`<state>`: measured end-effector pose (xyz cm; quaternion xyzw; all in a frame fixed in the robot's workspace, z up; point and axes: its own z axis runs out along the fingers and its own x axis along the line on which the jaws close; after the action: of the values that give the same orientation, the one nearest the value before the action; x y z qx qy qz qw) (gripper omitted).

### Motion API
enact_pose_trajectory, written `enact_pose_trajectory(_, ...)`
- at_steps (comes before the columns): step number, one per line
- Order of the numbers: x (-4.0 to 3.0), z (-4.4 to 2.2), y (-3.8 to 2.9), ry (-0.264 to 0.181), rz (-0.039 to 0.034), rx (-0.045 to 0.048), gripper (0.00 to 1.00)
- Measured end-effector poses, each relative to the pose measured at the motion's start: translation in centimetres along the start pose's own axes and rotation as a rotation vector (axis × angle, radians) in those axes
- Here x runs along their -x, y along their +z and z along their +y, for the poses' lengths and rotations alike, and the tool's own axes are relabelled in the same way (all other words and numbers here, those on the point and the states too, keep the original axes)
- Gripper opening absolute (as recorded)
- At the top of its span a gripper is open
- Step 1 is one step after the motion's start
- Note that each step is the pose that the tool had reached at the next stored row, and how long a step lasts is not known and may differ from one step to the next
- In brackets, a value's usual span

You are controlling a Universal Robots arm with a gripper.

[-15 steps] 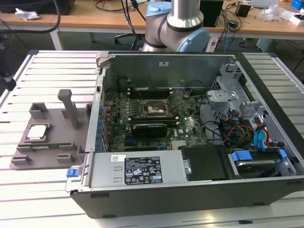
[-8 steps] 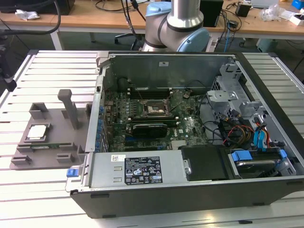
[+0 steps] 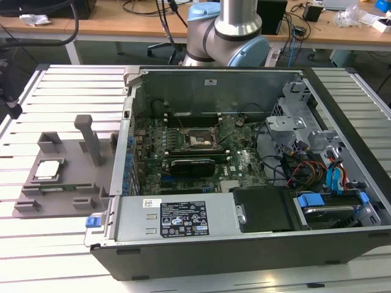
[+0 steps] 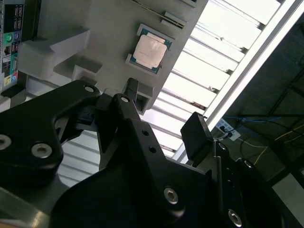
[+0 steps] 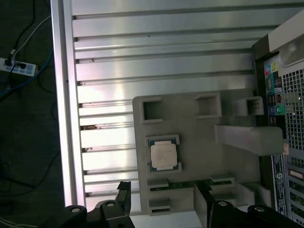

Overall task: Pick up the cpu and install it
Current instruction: 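Pick up the cpu and move it towards the insertion slot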

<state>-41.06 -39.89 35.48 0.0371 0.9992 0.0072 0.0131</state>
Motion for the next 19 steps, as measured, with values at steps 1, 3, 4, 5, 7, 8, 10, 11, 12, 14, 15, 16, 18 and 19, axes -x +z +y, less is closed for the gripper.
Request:
enact_pose_trajectory(1,0.0,0.0,0.03,0.0,0.0,0.0,0.64)
enact_pose_trajectory(3,-0.01,0.0,0.09,0.0,0.0,0.0,0.64)
enact_pose_trajectory(4,0.0,0.0,0.13,0.0,0.0,0.0,0.64)
enact_pose_trajectory(5,-0.01,0.0,0.16,0.0,0.0001,0.0,0.64)
enact_pose_trajectory(7,-0.01,0.0,0.22,0.0,0.0,0.0,0.64)
enact_pose_trajectory(8,-0.01,0.0,0.24,0.0,0.0,0.0,0.64)
enact_pose_trajectory(10,-0.01,0.0,0.3,0.0,0.0,0.0,0.64)
enact_pose_trajectory(11,-0.01,0.0,0.32,0.0,0.0,0.0,0.64)
enact_pose_trajectory(12,-0.01,-0.01,0.36,0.0,0.0,0.0,0.64)
enact_pose_trajectory(14,-0.01,-0.01,0.42,0.0,0.0,0.0,0.64)
enact_pose_trajectory(15,-0.01,-0.01,0.44,0.0,0.0001,0.0,0.64)
enact_pose_trajectory(16,-0.01,-0.01,0.5,0.0,0.0,0.0,0.64)
enact_pose_trajectory(18,-0.02,-0.01,0.55,0.0,0.0001,0.0,0.64)
enact_pose_trajectory(19,-0.02,-0.01,0.58,0.0,0.0,0.0,0.64)
